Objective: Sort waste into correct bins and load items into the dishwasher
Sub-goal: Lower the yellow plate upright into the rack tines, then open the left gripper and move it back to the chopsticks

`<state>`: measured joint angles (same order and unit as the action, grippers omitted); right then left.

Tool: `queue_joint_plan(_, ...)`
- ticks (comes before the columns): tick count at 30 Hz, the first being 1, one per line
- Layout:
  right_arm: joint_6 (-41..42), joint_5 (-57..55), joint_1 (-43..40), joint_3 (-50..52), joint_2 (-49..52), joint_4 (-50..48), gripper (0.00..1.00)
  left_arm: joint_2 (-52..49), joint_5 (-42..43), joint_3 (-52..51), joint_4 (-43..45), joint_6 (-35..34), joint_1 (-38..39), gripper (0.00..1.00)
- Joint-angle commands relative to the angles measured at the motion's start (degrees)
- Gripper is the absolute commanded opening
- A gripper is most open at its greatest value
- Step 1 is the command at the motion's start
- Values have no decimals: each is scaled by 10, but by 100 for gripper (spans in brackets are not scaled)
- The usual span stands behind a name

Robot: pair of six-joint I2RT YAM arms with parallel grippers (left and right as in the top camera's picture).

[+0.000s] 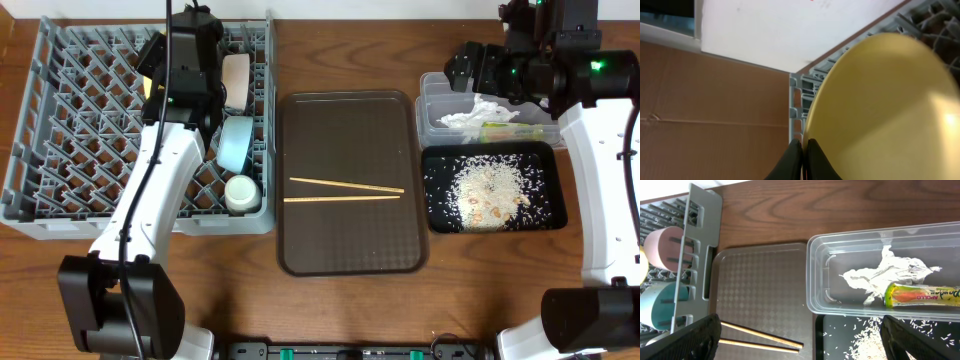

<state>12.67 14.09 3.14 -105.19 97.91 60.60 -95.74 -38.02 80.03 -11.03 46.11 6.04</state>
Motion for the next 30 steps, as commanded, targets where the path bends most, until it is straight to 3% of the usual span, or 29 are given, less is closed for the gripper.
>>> queue_joint_plan(1, 4, -2, 3, 0, 4, 0, 99, -15, 0, 1, -12, -12, -2, 7)
queue_joint_plan(7, 4, -2, 3, 0, 4, 0, 99, -31, -1, 1, -32, -56, -2, 8)
queue_joint_plan(10, 4, -2, 3, 0, 4, 1, 99, -31, -1, 1, -33, -117, -2, 8)
queue_joint_plan(12, 4, -2, 3, 0, 4, 0, 99, -31, -1, 1, -33, -166, -2, 24)
queue_joint_plan(17, 4, -2, 3, 0, 4, 1, 99, -31, -1, 1, -35, -263, -2, 49)
queue_joint_plan(25, 4, -1, 3, 0, 4, 0, 99, 18, -1, 15, -35, -293, 26, 57)
queue_joint_plan(30, 4, -2, 3, 0, 4, 0, 99, 101, 1, 23, -42, -376, 77, 67)
